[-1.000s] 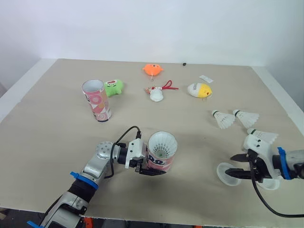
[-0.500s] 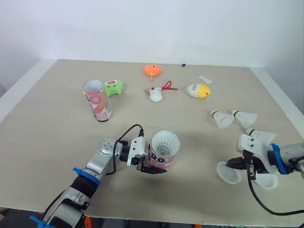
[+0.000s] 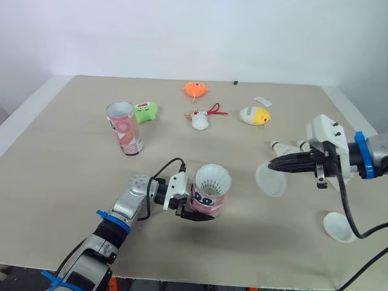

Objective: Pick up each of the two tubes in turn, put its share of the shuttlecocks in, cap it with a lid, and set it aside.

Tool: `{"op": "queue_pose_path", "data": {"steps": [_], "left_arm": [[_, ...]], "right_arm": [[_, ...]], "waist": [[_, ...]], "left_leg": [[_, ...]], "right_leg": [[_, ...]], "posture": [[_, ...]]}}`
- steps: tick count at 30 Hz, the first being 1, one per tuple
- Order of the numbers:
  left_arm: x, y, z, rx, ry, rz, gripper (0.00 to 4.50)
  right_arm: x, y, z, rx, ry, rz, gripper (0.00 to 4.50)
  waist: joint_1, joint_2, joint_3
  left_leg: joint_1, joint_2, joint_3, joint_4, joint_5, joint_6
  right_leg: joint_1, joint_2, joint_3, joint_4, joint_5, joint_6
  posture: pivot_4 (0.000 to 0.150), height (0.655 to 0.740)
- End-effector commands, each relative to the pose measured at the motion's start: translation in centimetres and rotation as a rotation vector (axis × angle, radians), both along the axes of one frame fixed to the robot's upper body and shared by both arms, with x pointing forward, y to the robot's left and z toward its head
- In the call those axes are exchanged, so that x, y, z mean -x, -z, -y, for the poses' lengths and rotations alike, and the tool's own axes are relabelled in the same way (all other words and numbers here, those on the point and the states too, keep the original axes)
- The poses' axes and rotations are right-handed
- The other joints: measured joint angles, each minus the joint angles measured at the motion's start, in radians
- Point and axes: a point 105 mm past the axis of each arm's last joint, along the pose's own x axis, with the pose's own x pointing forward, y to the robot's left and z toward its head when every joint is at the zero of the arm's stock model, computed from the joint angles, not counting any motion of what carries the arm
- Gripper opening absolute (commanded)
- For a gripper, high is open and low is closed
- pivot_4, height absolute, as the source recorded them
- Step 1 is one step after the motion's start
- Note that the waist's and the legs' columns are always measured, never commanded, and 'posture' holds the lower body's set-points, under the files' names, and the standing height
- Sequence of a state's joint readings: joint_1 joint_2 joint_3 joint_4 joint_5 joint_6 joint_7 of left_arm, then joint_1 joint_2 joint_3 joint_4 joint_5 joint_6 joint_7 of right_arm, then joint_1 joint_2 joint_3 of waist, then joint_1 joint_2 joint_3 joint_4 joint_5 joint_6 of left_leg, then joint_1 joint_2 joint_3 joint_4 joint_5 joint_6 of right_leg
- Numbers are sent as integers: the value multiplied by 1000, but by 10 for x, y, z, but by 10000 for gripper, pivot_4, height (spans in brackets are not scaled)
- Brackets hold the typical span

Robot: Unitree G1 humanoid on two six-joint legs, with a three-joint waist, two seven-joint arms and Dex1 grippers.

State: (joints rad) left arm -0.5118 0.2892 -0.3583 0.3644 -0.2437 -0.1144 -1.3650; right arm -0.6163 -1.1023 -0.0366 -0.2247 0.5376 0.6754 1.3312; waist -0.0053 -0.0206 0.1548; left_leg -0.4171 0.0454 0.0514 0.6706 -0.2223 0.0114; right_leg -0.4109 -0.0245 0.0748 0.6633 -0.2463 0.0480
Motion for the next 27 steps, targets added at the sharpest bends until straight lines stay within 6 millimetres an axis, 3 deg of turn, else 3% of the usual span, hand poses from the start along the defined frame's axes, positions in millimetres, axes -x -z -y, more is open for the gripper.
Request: {"op": "queue_pose_path", "data": {"steps": [1,4,9,18,27], "left_arm": [[3,25,-7,-110,-1,-41,30718],[3,25,-9,-116,-4,-75,30718],[7,25,-12,-130,6,-146,30718],[9,22,-17,-142,-3,-201,30718],[7,27,-22,-194,2,-156,30718]], "right_arm": [[5,-25,-32,-12,-143,69,188],[8,-30,-58,8,-270,93,188],[6,-23,-85,112,-396,134,188],[0,-5,-103,326,-528,263,188],[9,-19,-125,312,-615,382,188]], "waist": [[-7,1,0],[-12,-1,0],[-17,0,-1],[-18,0,-1],[-18,0,-1]], "left_leg": [[1,0,-1,0,0,0],[1,1,-1,0,0,0],[-2,1,-1,-2,0,0],[-7,2,-1,-4,-1,1],[-4,7,-2,-6,-1,1]], "right_leg": [[1,0,0,0,0,1],[1,1,-3,0,-1,-1],[-1,0,-2,0,-2,-3],[-7,5,-3,2,0,-6],[-7,10,-3,3,-2,-9]], "posture": [[1500,7323],[1500,7323],[1500,7323],[1500,7323],[1500,7323]]}}
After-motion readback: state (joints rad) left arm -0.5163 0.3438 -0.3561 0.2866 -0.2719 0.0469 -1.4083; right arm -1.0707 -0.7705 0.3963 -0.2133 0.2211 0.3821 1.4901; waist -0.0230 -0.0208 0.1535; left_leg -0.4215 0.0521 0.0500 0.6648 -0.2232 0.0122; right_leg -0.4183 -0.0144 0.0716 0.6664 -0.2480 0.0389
